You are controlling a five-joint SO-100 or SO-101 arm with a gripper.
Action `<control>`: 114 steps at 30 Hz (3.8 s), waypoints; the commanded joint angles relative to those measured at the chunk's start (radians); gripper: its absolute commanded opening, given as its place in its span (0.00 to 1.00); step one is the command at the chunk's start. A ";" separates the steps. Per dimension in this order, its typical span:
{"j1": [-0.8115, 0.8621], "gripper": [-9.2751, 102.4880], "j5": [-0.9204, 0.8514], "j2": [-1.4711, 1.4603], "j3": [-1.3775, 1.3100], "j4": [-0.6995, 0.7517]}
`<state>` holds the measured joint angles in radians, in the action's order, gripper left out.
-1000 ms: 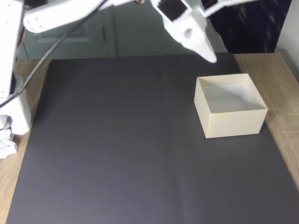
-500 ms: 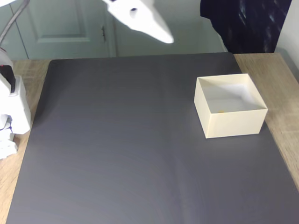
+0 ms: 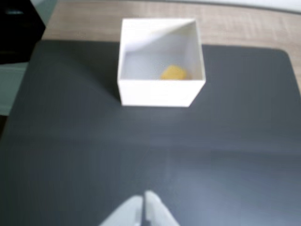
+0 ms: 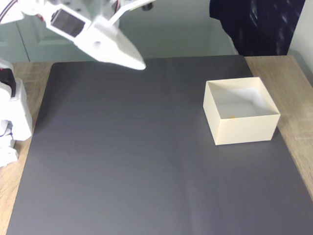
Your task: Grasp a cube block and put it in the white box.
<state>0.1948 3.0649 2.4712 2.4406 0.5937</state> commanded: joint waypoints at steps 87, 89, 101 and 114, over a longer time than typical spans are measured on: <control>0.011 0.09 -0.101 0.810 0.744 0.529; 0.011 0.09 -0.104 0.810 0.744 0.531; 0.011 0.09 -0.106 0.810 0.744 0.531; 0.011 0.09 -0.106 0.810 0.744 0.531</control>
<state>0.2025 2.9637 3.2735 3.1861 1.1213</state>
